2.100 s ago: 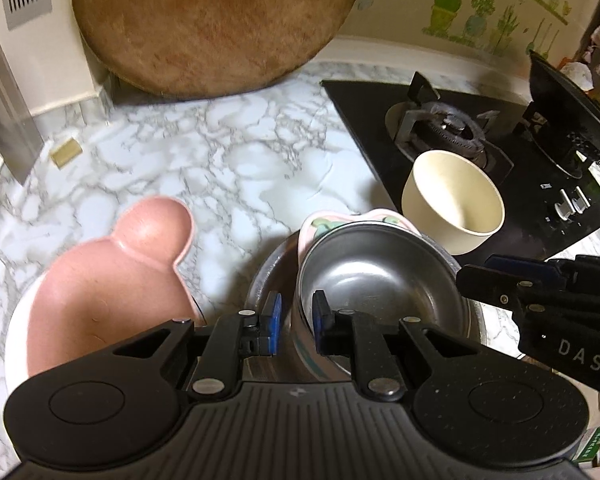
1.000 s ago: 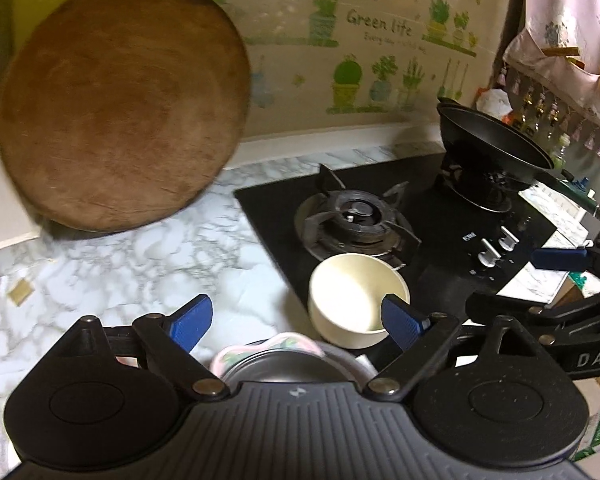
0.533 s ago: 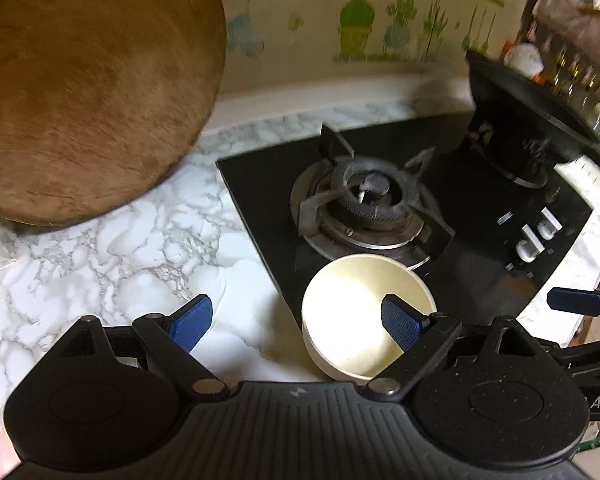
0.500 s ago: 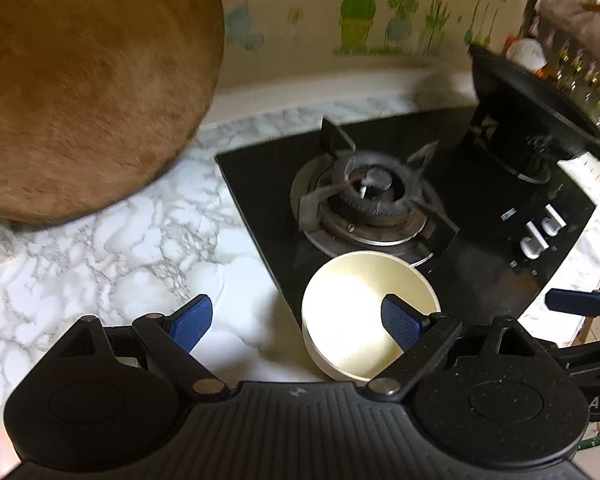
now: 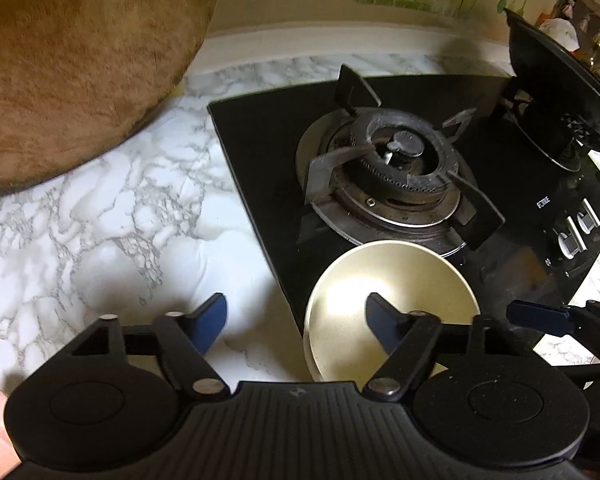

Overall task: Organize plates and bowls
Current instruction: 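Move both open tools to the rim of the cream bowl on the stove, then close both tools on the cream bowl rim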

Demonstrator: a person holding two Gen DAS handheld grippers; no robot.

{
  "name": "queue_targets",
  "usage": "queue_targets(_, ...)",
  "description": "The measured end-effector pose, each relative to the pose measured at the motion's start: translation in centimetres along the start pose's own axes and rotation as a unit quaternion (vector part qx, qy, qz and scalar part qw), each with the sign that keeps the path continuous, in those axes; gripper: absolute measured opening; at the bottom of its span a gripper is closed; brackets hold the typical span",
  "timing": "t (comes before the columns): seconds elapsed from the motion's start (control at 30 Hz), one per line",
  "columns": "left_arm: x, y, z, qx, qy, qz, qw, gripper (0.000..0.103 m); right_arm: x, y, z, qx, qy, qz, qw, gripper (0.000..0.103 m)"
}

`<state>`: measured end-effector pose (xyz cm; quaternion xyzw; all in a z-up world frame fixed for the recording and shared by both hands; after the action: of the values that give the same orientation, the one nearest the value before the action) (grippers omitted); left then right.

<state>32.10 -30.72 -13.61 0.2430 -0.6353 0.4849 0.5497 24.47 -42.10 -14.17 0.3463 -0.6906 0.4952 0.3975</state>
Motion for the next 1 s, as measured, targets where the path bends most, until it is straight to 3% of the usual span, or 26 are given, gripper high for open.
queue_targets(0.3, -1.3, 0.6, 0.2, -0.003, 0.01, -0.02, 0.9997, 0.038, -1.8, -0.5, -1.0, 0.015, 0.003, -0.017, 1.0, 0.057)
queue_targets(0.5, -1.4, 0.8, 0.2, 0.001, 0.016, -0.024, 0.9996, 0.023, -2.5, -0.6, -1.6, 0.023, 0.001, -0.024, 0.999, 0.042)
queue_targets(0.7, -1.3, 1.1, 0.5, -0.006, 0.021, -0.024, 0.9995, 0.012, -2.8, -0.6, -2.0, 0.029, 0.011, -0.026, 0.999, 0.031)
queue_targets(1.0, -0.8, 1.2, 0.5, -0.006, 0.017, -0.016, 0.9997, 0.007, -2.9, -0.5, -1.7, 0.019, 0.022, -0.022, 0.999, 0.018)
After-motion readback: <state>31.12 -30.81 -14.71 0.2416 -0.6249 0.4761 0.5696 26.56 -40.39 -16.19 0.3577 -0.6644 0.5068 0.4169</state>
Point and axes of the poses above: each gripper's, at about its wrist camera, not at the fingertips, and x roughly against the way its jaws point, z to its right, y to its underside, the point moved 8 cm from there along -x, roughly the way its jaws point, and after that the axes turned 10 degrees about -z, right-handed, at the moved point
